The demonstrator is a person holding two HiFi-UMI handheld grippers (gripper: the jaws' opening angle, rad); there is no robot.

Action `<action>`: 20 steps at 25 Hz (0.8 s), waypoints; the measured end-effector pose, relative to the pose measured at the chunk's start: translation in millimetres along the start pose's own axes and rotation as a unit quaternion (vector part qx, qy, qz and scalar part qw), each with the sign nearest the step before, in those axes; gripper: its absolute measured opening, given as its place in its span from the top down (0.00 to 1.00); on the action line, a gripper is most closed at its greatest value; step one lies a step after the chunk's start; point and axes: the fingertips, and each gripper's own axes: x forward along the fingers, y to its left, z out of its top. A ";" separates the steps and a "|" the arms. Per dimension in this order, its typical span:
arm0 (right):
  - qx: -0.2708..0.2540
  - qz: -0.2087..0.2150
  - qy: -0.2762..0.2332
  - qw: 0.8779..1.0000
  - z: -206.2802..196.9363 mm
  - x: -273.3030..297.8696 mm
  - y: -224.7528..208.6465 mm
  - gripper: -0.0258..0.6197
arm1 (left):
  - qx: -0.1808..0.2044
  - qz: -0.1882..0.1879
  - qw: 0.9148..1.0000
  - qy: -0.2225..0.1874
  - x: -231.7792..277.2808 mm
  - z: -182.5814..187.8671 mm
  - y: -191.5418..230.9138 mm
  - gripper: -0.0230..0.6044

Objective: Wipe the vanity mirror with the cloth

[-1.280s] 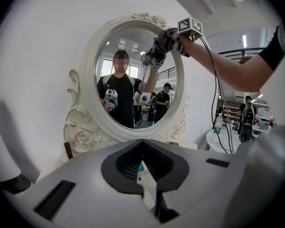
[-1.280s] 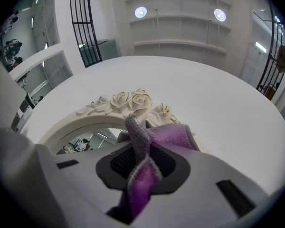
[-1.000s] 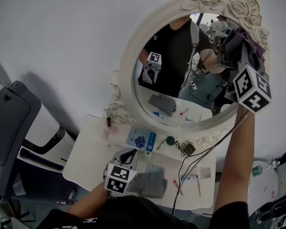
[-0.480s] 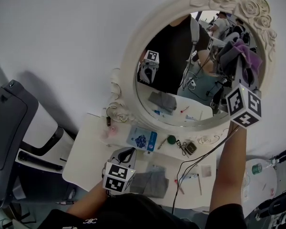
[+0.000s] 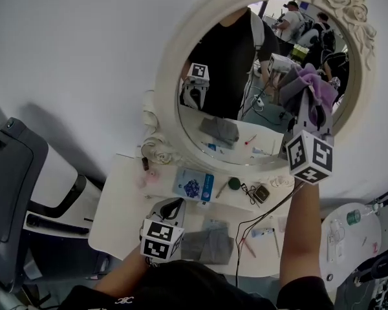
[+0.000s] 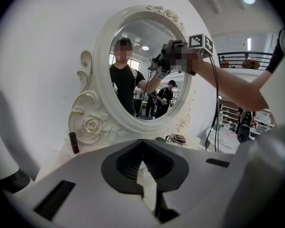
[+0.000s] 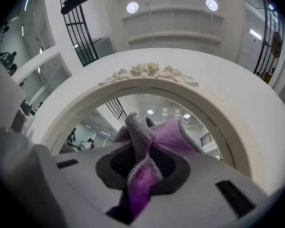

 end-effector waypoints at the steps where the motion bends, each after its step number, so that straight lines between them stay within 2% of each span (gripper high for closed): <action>1: 0.000 0.001 0.004 1.000 -5.8 -3.0 1.9 0.87 | 0.000 -0.001 1.000 0.001 0.6 -0.8 -0.6 0.96; 14: -0.015 0.026 0.063 0.998 -88.8 -41.2 37.9 0.87 | 0.005 0.000 1.000 0.009 4.8 -4.9 -1.4 0.96; 20: -0.024 0.047 0.110 0.993 -146.4 -67.0 62.3 0.87 | 0.008 0.003 1.000 0.013 5.0 -6.8 -3.2 0.96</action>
